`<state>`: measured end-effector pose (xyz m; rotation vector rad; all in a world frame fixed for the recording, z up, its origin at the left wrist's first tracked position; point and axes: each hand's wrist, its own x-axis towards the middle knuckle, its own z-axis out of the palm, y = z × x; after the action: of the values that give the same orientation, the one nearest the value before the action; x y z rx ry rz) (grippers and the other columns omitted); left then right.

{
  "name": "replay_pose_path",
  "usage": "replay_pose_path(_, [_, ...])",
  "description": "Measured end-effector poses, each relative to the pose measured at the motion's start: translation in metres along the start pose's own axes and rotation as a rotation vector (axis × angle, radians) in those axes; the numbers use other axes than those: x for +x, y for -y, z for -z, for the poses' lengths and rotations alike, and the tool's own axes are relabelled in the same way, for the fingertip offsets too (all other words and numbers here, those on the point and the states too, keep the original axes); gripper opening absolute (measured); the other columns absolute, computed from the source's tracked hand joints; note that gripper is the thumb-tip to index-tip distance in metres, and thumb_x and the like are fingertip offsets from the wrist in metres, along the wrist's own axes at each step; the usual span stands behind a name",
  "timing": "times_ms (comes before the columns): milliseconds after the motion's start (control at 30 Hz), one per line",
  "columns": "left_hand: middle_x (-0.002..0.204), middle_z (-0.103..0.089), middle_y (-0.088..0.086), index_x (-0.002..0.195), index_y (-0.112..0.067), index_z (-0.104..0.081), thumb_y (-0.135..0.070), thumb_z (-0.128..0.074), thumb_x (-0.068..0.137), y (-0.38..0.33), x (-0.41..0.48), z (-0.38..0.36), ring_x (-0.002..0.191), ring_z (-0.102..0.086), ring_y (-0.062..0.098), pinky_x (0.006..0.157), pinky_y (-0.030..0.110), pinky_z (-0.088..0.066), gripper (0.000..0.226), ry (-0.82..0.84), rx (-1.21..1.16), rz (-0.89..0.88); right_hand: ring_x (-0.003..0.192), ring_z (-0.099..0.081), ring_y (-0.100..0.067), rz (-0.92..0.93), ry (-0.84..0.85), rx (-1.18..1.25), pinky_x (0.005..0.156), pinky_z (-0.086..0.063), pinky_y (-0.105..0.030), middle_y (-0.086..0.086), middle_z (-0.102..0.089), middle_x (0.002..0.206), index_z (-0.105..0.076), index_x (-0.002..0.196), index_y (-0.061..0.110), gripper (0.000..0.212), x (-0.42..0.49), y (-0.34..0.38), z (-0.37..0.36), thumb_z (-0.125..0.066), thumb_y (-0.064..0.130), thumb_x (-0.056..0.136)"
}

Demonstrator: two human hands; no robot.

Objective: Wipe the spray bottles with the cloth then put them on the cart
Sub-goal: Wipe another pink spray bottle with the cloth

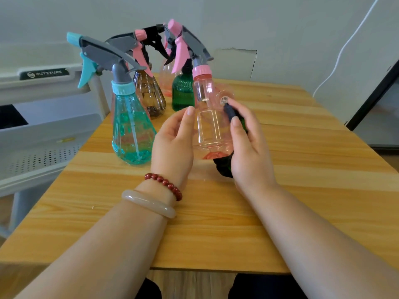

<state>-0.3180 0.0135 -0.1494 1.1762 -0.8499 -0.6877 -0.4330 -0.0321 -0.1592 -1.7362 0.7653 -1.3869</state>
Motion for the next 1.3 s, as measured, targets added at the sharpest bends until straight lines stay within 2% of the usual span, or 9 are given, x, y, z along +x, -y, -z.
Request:
replay_pose_path(200, [0.114,-0.072,-0.007,0.126,-0.027,-0.063,-0.049,-0.046,0.099,-0.002,-0.006,-0.009,0.108,-0.067,0.009,0.099,0.041,-0.052,0.039,0.167,0.025,-0.009,0.135,-0.041,0.000,0.166,0.010,-0.133,0.112,-0.032,-0.022,0.011,-0.049,0.140,-0.049,0.139,0.014,0.037,-0.002,0.000,-0.002,-0.040,0.021,0.103])
replay_pose_path(367, [0.100,-0.075,-0.005,0.114,-0.030,-0.069,-0.036,-0.041,0.105,-0.005,-0.007,-0.003,0.094,-0.070,0.009,0.080,0.028,-0.059,0.030,0.133,0.030,-0.052,0.141,-0.036,-0.018,0.501,0.139,-0.281,0.116,-0.027,-0.028,-0.010,-0.044,0.144,-0.056,0.131,0.004,0.034,-0.004,0.006,-0.003,-0.046,0.003,0.099])
replay_pose_path(467, [0.102,-0.075,0.011,0.114,-0.015,-0.071,-0.040,-0.042,0.104,-0.004,-0.008,-0.001,0.093,-0.072,0.020,0.076,0.029,-0.059,0.040,0.157,-0.105,-0.016,0.133,-0.047,-0.012,0.282,0.063,-0.113,0.110,-0.037,-0.027,0.000,-0.053,0.139,-0.056,0.133,0.007,0.035,0.000,-0.002,-0.002,-0.041,0.011,0.101])
replay_pose_path(567, [0.112,-0.073,0.011,0.118,-0.012,-0.069,-0.045,-0.045,0.100,-0.006,-0.009,-0.003,0.107,-0.070,0.026,0.094,0.045,-0.055,0.045,0.199,-0.177,0.016,0.125,-0.056,-0.012,-0.013,0.024,0.091,0.107,-0.043,-0.038,0.003,-0.062,0.132,-0.057,0.133,0.013,0.039,0.002,-0.003,-0.001,-0.038,0.023,0.101])
replay_pose_path(767, [0.083,-0.073,-0.022,0.101,-0.039,-0.063,-0.035,-0.036,0.107,-0.004,-0.006,0.002,0.081,-0.069,-0.005,0.066,0.013,-0.051,0.028,0.198,-0.010,-0.038,0.138,-0.042,-0.023,0.534,0.147,-0.282,0.115,-0.033,-0.038,-0.014,-0.048,0.142,-0.058,0.128,0.003,0.033,-0.007,0.007,-0.003,-0.044,0.002,0.099])
replay_pose_path(867, [0.103,-0.076,0.006,0.113,-0.019,-0.070,-0.040,-0.042,0.103,-0.005,-0.007,0.001,0.099,-0.072,0.021,0.083,0.035,-0.057,0.037,0.207,-0.157,0.049,0.132,-0.049,-0.011,0.297,0.054,-0.141,0.108,-0.039,-0.028,0.000,-0.056,0.136,-0.057,0.131,0.009,0.034,-0.003,0.001,-0.003,-0.040,0.010,0.102])
replay_pose_path(967, [0.110,-0.074,0.012,0.118,-0.010,-0.069,-0.040,-0.044,0.102,-0.005,-0.008,-0.004,0.106,-0.070,0.027,0.092,0.045,-0.056,0.042,0.200,-0.191,0.067,0.115,-0.060,-0.003,-0.031,0.019,0.100,0.093,-0.046,-0.020,0.018,-0.066,0.118,-0.059,0.129,0.017,0.034,0.002,-0.002,0.000,-0.037,0.016,0.103])
replay_pose_path(1167, [0.096,-0.072,0.017,0.109,-0.014,-0.072,-0.042,-0.043,0.103,-0.003,-0.008,-0.003,0.085,-0.068,0.020,0.070,0.036,-0.054,0.041,0.144,-0.023,0.008,0.133,-0.047,-0.015,0.469,0.103,-0.256,0.111,-0.033,-0.026,-0.005,-0.053,0.135,-0.062,0.123,0.006,0.031,-0.004,0.004,0.000,-0.047,-0.001,0.097])
replay_pose_path(1300, [0.104,-0.075,0.011,0.116,-0.013,-0.070,-0.046,-0.048,0.099,-0.003,-0.008,-0.001,0.100,-0.071,0.027,0.088,0.044,-0.056,0.043,0.197,-0.096,0.046,0.114,-0.059,0.001,0.091,0.026,0.016,0.094,-0.045,-0.019,0.020,-0.065,0.115,-0.061,0.119,0.030,0.031,-0.001,0.008,0.000,-0.041,0.012,0.102])
